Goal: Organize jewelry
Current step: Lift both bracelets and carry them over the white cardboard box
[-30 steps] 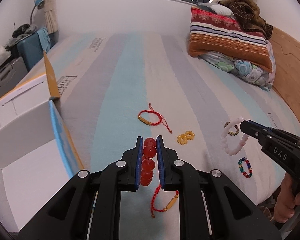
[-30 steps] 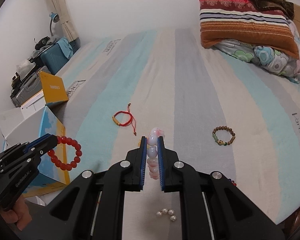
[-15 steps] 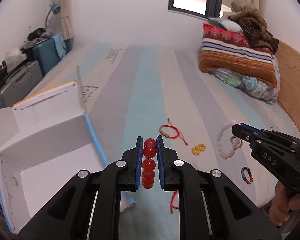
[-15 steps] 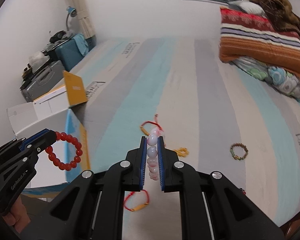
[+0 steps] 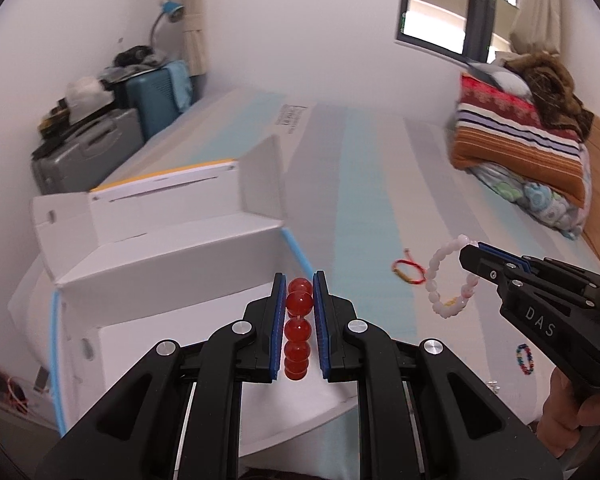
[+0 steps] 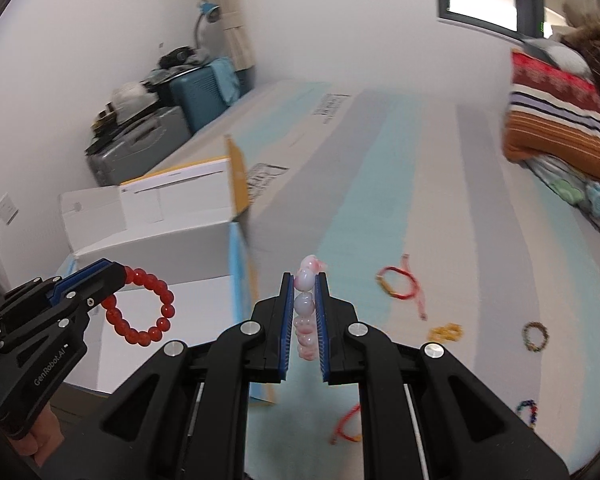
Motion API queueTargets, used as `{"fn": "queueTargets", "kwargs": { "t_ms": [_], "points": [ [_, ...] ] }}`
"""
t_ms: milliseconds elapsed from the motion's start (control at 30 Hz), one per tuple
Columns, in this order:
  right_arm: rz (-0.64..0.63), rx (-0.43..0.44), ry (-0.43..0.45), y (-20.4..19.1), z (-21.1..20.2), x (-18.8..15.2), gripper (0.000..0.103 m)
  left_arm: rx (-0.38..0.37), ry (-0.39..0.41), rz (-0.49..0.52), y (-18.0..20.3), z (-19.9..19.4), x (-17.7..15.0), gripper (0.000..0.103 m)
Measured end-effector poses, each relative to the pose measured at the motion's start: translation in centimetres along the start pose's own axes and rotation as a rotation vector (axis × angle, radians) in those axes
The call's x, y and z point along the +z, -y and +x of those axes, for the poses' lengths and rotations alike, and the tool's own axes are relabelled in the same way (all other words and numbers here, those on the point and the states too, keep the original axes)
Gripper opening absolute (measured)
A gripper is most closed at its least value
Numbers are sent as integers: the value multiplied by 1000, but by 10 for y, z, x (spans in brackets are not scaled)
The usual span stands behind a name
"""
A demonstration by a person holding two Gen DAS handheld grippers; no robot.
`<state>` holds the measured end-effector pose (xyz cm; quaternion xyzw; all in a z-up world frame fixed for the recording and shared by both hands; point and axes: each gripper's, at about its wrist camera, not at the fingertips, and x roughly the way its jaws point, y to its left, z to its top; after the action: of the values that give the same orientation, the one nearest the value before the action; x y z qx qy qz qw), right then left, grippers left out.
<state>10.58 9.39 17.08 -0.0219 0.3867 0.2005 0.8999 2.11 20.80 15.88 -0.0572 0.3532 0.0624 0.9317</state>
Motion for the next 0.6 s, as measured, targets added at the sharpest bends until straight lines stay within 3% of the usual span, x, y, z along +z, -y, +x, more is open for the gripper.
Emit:
{"fn": "queueTargets", "kwargs": {
  "t_ms": [300,600],
  "points": [
    [-85,77,-32,-74,30,-2,10,79,-10,-77,-72,-9,-19,13],
    [-135,122,-104,-120,68,-25,10,139,-76,-144,-125,10,-52,13]
  ]
}}
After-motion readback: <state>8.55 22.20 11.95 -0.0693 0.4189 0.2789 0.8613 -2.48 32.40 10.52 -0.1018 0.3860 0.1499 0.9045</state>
